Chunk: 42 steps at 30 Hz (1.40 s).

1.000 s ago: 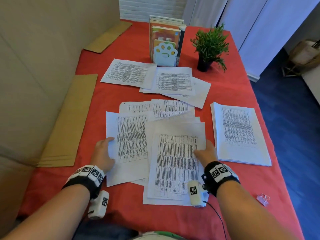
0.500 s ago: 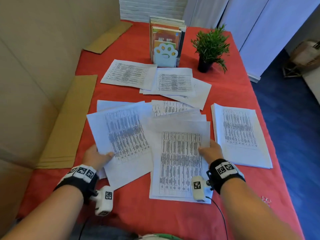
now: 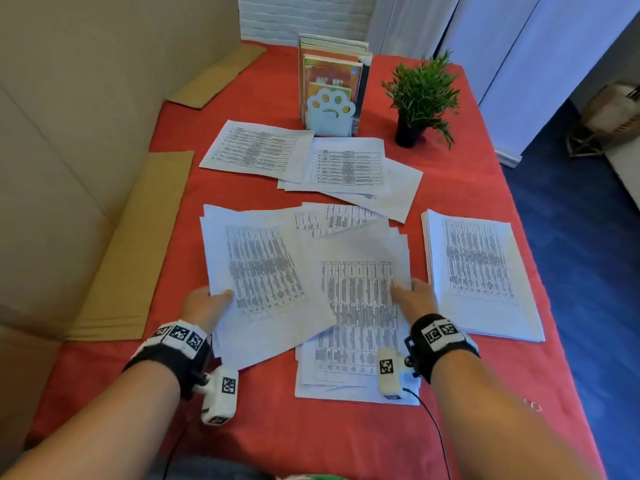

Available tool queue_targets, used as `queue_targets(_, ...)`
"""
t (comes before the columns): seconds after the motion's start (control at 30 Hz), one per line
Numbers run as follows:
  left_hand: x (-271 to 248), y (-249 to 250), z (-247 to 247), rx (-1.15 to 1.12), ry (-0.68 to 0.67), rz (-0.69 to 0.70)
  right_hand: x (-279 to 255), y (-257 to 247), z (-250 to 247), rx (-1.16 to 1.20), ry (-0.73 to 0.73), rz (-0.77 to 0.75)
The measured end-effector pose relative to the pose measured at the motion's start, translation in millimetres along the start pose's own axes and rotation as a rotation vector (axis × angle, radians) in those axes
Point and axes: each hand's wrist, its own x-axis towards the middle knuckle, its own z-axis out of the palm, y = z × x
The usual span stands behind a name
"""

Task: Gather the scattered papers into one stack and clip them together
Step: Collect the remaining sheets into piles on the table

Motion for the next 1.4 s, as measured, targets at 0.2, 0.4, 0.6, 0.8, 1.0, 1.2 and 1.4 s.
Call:
queue_targets(0.2,-16.8,8.2,23.1,0.073,-0.066,0.134,-4.0,-2.4,19.6,0.022,-0.095,-0.018)
queue_targets(0.4,-16.5,-6.7,21.5,0.208,0.001,0.192,-5.1,-5.3,24.3,0.041,-0.107,-0.048)
queue_targets(0.6,-11.0,-20.0,-5.4,0.244,0.173,0.158,-0.7,11.7,19.1,-0.067,0.013,-0.002)
queue_targets(0.8,-11.9,-30.6,-45.9,0.446,0.281,0.162,-1.2,17.9,13.7,-0.034,-0.023,0.065)
queue_targets(1.0,-12.5,-32.2,-80.2,0.427,0.406,0.152,-1.3,11.3,-1.6,-0.025,-0.009,-0.017)
queue_targets(1.2,-2.6,-34.2,-55.6,0.272,0.183,0.095,4.0,9.1,3.3,0.176,-0.14,-0.01)
queue_targets(1.4,-35.1,-16.0,12.9,-0.027,-0.168,0.086,-6.8,-4.6,27.2,0.111,-0.182,-0.003)
